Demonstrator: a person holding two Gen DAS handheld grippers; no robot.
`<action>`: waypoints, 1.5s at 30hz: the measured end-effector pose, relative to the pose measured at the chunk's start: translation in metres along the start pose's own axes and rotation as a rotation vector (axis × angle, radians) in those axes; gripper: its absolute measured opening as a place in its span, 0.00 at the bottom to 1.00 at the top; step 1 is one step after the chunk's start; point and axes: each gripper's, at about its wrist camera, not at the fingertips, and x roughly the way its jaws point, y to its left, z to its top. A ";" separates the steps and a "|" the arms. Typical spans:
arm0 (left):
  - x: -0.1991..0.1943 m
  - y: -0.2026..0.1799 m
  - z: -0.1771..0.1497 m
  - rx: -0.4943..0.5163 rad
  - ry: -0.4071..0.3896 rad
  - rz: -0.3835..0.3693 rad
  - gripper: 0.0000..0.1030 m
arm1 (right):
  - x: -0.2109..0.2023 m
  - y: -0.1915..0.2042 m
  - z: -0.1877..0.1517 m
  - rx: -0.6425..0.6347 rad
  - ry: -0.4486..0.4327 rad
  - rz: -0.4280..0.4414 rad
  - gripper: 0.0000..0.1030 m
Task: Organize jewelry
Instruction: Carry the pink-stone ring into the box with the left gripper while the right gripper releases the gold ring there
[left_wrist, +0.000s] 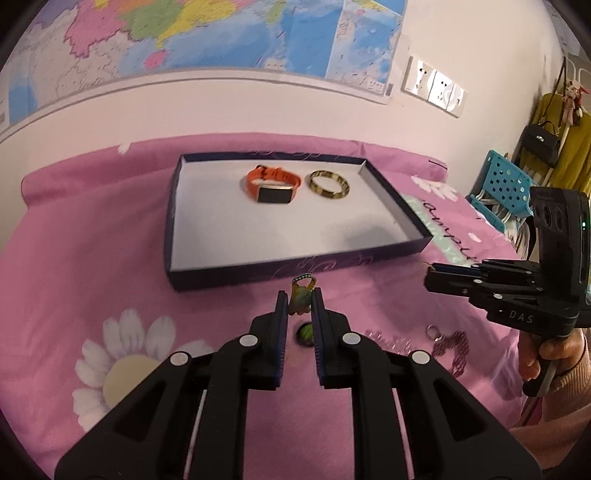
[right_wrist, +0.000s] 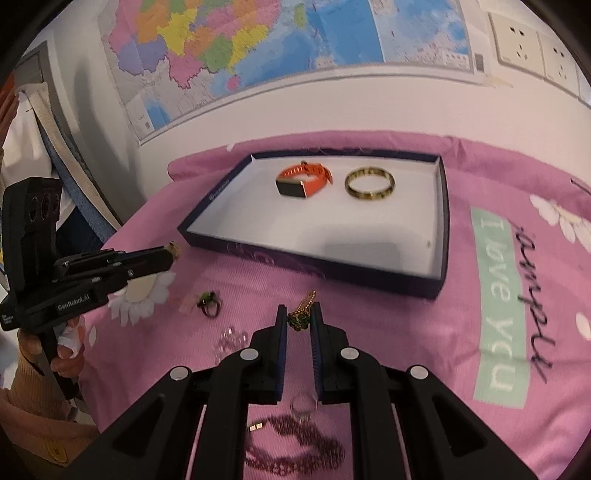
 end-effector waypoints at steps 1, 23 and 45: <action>0.001 -0.002 0.002 0.002 -0.002 -0.002 0.13 | 0.000 0.000 0.002 -0.005 -0.004 -0.001 0.10; 0.074 0.000 0.056 -0.018 0.042 0.035 0.13 | 0.050 -0.018 0.072 -0.039 -0.005 -0.060 0.10; 0.139 0.014 0.079 -0.088 0.151 0.069 0.14 | 0.107 -0.039 0.086 -0.031 0.090 -0.131 0.11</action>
